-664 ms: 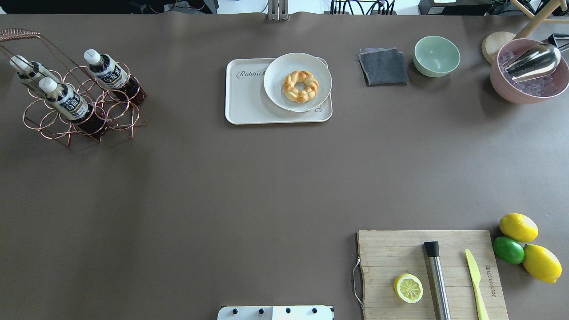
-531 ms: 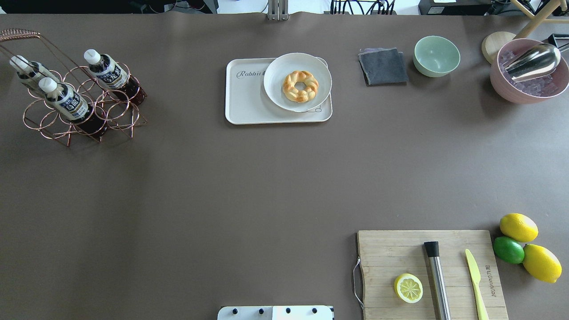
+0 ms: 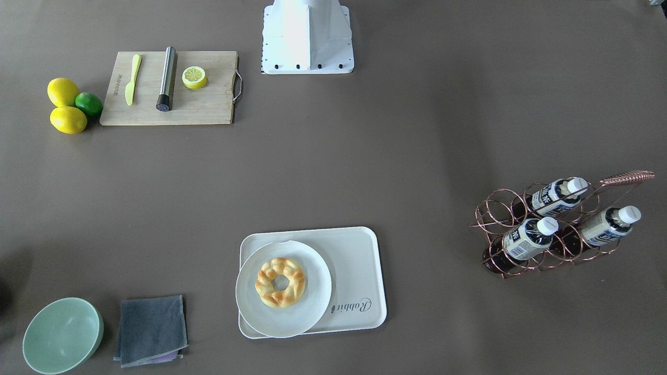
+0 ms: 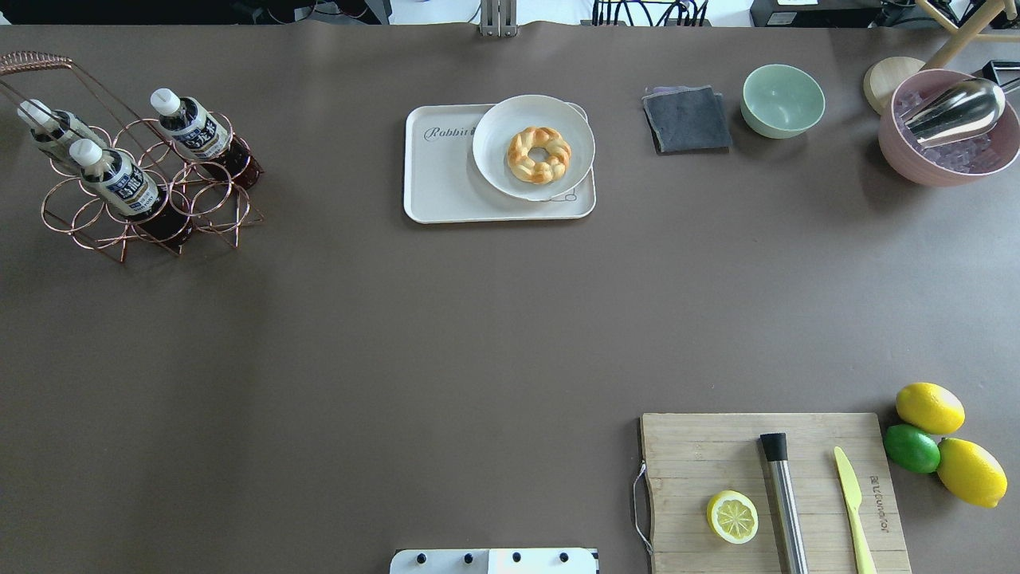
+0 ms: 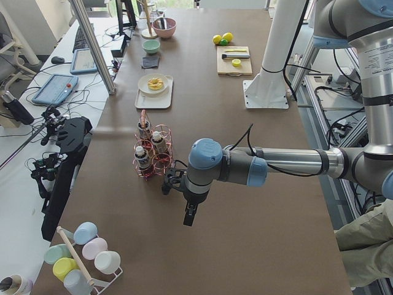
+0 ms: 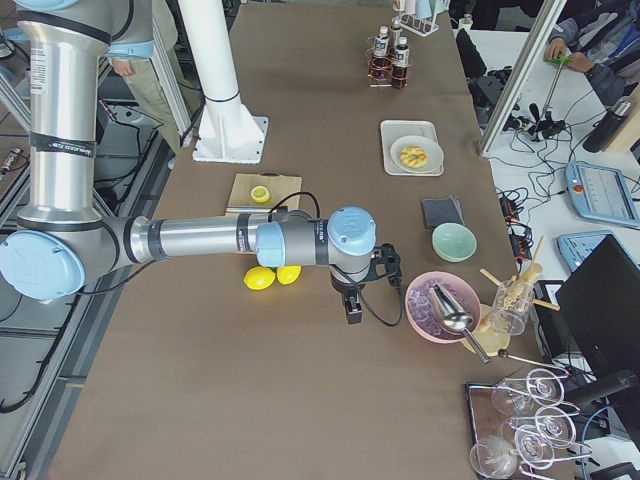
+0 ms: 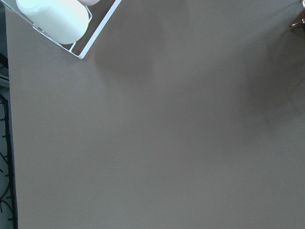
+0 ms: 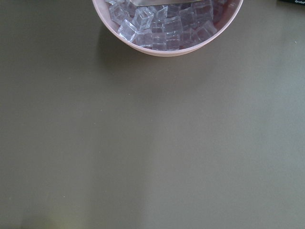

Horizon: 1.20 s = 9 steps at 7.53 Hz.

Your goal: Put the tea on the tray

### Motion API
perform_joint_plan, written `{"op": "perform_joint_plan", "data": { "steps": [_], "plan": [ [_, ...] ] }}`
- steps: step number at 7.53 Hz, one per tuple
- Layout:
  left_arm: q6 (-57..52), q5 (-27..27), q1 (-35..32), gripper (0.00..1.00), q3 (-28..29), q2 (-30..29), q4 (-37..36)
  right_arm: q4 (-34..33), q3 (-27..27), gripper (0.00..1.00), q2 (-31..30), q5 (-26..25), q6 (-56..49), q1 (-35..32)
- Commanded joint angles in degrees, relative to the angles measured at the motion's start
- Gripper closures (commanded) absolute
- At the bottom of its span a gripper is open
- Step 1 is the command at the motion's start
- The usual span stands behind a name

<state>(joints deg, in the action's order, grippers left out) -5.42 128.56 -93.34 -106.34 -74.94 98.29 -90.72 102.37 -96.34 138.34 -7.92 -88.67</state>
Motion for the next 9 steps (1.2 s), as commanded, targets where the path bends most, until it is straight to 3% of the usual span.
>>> {"op": "perform_joint_plan", "data": {
  "steps": [1, 9],
  "plan": [
    [0.1, 0.1, 0.1, 0.03, 0.1, 0.1, -0.1, 0.0, 0.0, 0.0, -0.3, 0.5, -0.1, 0.3],
    [-0.2, 3.1, 0.1, 0.03, -0.4, 0.1, 0.3, 0.1, -0.1, 0.0, -0.3, 2.1, 0.5, 1.6]
  ]
}}
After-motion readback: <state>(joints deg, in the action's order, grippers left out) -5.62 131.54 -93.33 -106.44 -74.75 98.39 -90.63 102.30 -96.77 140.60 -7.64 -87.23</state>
